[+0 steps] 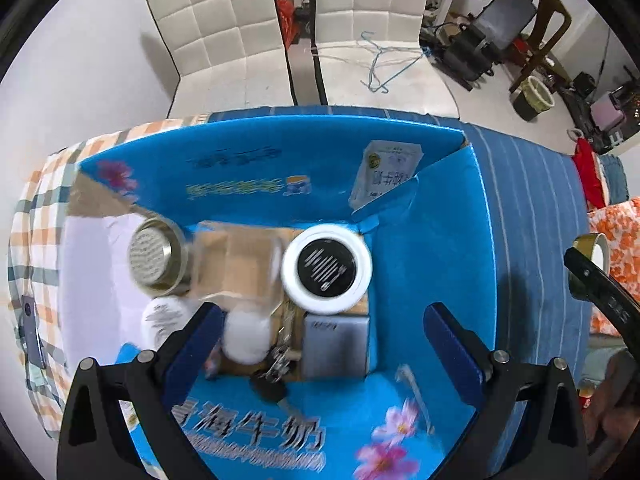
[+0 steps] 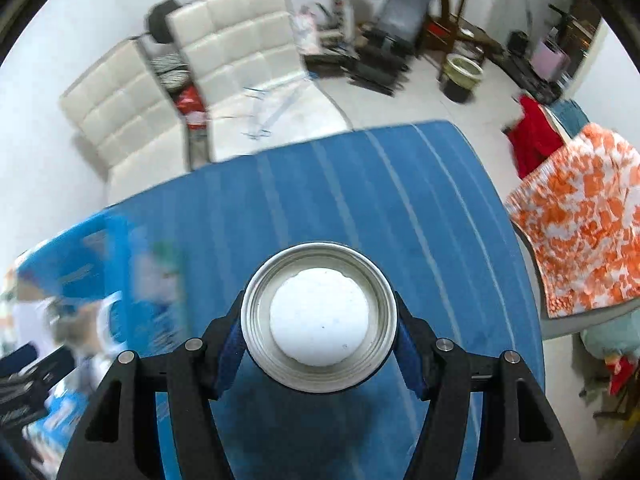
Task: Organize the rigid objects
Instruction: 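Carry the tape roll with the right gripper into the blue box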
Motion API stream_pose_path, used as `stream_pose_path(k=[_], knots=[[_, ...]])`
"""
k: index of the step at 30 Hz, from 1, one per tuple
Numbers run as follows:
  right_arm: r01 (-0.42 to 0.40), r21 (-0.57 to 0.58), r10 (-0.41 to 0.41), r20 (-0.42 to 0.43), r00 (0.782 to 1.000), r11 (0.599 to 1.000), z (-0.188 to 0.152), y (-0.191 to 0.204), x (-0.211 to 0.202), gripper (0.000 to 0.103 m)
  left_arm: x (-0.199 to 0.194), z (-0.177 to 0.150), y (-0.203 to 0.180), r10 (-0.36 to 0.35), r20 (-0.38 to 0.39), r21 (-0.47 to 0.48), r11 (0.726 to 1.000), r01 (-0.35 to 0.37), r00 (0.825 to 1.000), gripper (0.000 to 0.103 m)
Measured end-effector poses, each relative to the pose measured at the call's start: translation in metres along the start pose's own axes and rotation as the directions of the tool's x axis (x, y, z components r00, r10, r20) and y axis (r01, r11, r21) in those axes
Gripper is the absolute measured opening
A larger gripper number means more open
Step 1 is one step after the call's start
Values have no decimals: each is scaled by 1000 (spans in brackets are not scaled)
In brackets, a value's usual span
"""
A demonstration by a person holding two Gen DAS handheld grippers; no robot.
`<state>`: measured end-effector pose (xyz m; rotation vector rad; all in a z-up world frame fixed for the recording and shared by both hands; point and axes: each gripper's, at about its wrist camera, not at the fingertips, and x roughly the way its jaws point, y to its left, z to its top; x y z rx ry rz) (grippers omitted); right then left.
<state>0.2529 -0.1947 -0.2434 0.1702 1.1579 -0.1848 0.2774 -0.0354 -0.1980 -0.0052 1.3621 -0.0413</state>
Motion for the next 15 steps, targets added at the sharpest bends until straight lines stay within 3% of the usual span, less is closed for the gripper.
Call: stream_pose_path(k=[9,15], knots=[[-215,-107,218,25,976,971,-55,96,-92,67,-84,-44,64,6,95,-41,999,-2,995,103],[-294,-161,292,-35,956,942,-87,160,-81,67,-123,-62,94,41,190,-53,998,-32,981,103]])
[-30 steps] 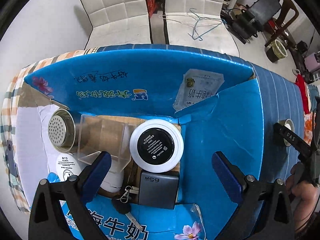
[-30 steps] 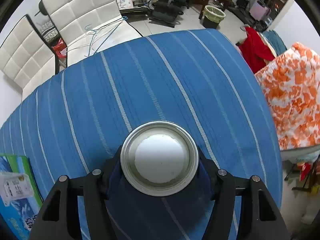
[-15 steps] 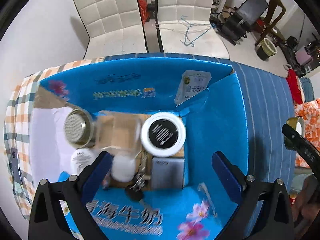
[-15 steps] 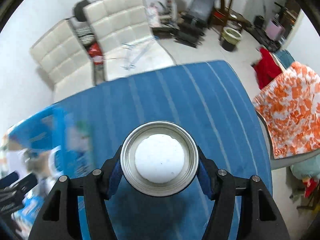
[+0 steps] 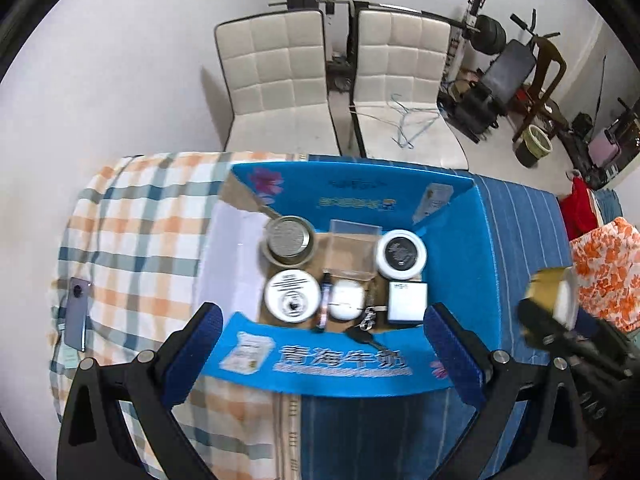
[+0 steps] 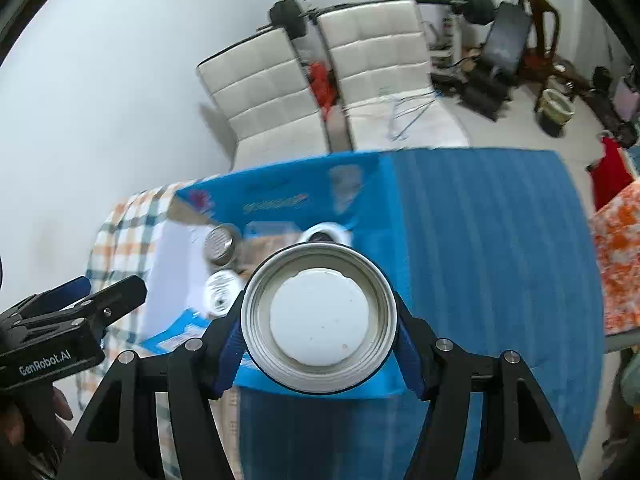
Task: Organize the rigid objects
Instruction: 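Carry the tape roll with the right gripper into the blue box, then open the right gripper to release the tape roll in the box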
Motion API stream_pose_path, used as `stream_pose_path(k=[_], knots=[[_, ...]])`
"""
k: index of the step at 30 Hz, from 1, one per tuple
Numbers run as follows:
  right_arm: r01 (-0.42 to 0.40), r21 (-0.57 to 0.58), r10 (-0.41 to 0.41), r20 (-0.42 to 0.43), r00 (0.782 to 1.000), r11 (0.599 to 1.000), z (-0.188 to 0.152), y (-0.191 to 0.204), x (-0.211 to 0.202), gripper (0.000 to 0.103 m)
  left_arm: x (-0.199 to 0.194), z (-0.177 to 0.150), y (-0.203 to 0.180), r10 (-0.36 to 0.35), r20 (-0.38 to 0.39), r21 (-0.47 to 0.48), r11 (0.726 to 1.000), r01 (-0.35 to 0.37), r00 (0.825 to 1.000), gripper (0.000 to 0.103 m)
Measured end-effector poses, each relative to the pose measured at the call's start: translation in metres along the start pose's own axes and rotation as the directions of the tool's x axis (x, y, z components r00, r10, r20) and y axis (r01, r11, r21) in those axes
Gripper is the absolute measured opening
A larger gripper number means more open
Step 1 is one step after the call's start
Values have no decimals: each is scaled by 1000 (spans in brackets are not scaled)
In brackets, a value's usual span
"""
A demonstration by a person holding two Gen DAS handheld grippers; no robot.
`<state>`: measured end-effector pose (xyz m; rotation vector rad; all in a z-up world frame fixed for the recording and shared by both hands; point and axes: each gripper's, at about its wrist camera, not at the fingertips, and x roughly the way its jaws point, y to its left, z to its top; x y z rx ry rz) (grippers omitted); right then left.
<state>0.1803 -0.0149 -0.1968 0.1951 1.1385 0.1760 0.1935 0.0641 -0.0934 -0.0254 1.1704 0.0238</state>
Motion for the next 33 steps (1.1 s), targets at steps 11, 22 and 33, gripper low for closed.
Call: stream_pose_path(k=[11,22,33], knots=[[-44,2,43,-165,985,999,-25,32,129,67,89,-24,75,53,-120,-32,998,-57,991,103],[-88,27,92,-316,944,996,-33,44,193,68,116,-31,100,33,-159,-58,997,-43,987,103],[-21,1,20,-355,935,1000,-36,35,185,88,117,-29,100,-7,-169,-55,998,-2,986,103]])
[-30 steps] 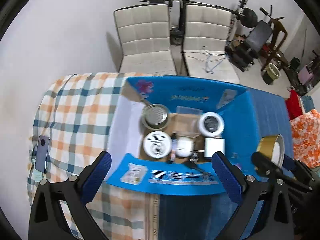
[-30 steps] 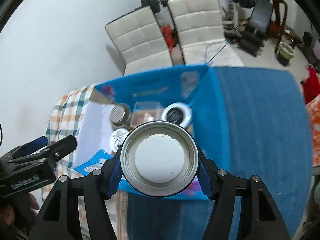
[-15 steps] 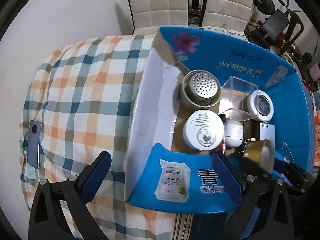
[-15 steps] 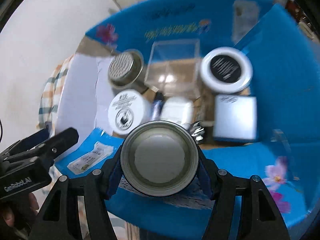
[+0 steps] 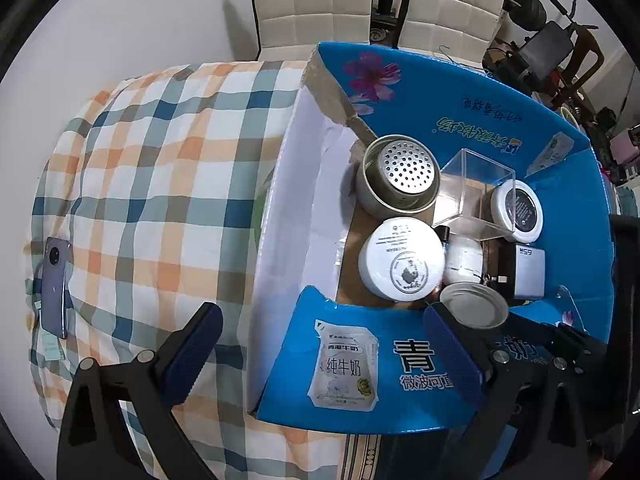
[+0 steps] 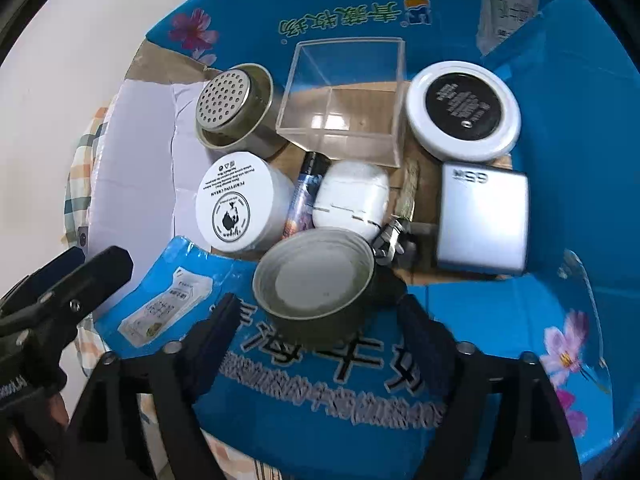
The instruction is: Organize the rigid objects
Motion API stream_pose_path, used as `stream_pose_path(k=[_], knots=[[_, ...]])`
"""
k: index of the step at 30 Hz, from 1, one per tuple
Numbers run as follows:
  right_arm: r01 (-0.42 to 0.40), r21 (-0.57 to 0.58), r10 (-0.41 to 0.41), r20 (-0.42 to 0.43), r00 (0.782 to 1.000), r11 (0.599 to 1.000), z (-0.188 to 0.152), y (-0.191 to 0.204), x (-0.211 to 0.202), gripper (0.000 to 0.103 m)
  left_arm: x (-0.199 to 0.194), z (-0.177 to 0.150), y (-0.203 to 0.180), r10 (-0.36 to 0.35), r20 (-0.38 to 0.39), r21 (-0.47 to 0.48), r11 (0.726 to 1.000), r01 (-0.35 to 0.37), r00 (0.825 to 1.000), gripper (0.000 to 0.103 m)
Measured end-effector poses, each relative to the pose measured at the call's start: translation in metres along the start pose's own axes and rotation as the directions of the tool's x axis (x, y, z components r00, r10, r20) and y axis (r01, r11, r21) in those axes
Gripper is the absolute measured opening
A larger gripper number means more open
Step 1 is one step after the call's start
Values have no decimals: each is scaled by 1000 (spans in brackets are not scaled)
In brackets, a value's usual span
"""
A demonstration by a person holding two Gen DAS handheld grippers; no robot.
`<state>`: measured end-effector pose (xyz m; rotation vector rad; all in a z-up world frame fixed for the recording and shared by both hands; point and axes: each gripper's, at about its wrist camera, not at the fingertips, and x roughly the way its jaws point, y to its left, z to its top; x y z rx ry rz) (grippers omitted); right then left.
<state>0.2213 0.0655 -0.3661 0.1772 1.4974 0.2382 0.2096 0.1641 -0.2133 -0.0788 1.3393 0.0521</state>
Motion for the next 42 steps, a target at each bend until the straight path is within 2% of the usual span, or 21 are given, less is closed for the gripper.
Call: stream_pose_path(k=[3,5,11,20,30,36,42], knots=[[101,-11,-99,76,992,995,-7,-1,-21,89,-5,0,-1,-6,4,6,1000,6,1000,103],[207,4,-205,129,970,978,-15,0,-37,91,-9,0,-1,-4,11,13,1000,4,1000,103],[260,108,-277,206,939,960,-26,-15,-69,96,-23,-1,-1,15,32,26,1000,-16,999,103],[248,121,-269,218,938,961,-20,-18,-91,96,-35,-2,-12,15,44,35,999,-17,999,103],[215,116,-238,261,936,970,-36,-13,-135,96,-61,-7,-25,8,69,45,999,-11,998,103],[173,109,-198,293,935,979,-68,-7,-182,96,-110,-16,-36,-34,137,56,998,27,990,103],[152,86,-172,334,927,985,-107,4,-236,96,-169,-34,-52,-17,236,93,996,-5,972,103]])
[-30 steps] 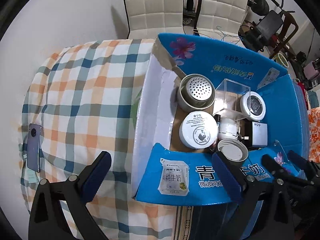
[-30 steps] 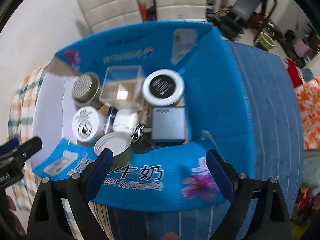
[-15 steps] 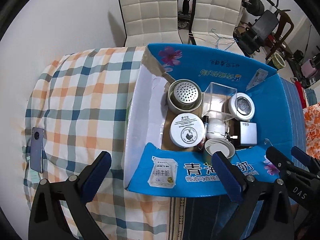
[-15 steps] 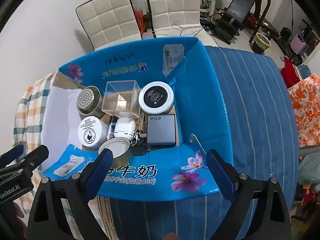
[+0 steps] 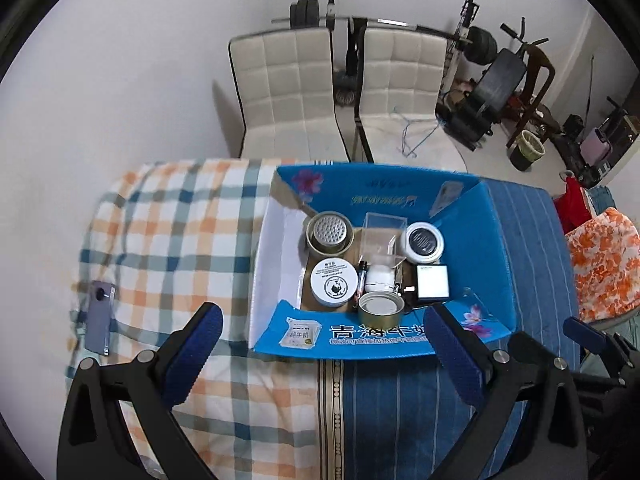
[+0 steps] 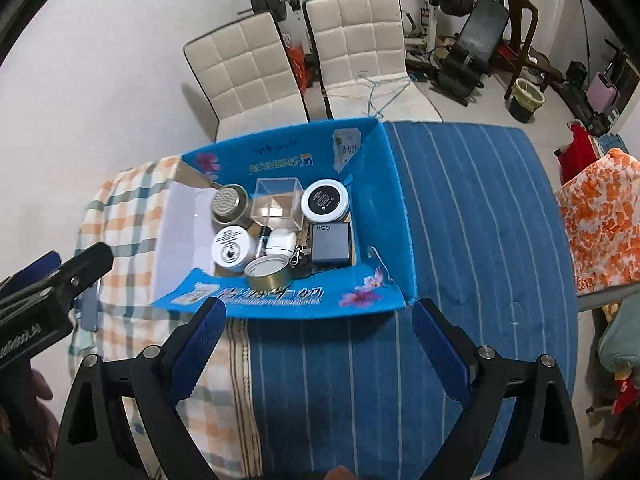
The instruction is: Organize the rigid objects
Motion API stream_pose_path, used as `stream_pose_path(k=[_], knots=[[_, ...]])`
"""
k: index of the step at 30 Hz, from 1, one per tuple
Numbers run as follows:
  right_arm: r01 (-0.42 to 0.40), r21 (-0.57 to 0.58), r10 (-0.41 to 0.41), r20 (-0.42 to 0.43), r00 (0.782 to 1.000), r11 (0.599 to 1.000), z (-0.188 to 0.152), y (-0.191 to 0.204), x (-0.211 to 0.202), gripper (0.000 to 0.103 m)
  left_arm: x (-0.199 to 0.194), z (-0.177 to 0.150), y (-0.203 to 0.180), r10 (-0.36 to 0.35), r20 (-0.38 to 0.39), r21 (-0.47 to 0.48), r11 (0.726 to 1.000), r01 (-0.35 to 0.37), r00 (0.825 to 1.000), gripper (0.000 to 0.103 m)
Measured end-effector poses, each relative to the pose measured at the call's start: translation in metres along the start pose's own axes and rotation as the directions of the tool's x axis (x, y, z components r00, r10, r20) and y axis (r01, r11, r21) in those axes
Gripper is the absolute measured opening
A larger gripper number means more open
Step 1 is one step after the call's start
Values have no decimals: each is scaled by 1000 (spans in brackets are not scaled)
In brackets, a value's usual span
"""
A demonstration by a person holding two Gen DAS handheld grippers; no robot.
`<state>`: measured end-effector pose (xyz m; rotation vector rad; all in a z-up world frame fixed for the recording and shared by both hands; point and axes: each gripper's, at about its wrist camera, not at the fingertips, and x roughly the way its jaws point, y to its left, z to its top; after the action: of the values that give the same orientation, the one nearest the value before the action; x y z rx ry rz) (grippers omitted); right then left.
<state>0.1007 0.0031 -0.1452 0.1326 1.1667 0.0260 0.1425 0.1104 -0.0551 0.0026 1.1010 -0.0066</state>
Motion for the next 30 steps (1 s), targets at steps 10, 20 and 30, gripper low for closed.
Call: stream_pose_path(k=[10,20,30], knots=[[-15,-20,17,77,997,1000,-17,2,-83,98,-63,-16,-6,-37,52,-2,999,37,998,103],[29,-49,-21,151,988,998,-19,5,-119,98,-97,-28,-7,-16,111,-25,999,19,994,103],[63,-56,-52,186,981,996,-12,6,-130,98,-110,-32,-4,6,140,-49,999,1,990,103]])
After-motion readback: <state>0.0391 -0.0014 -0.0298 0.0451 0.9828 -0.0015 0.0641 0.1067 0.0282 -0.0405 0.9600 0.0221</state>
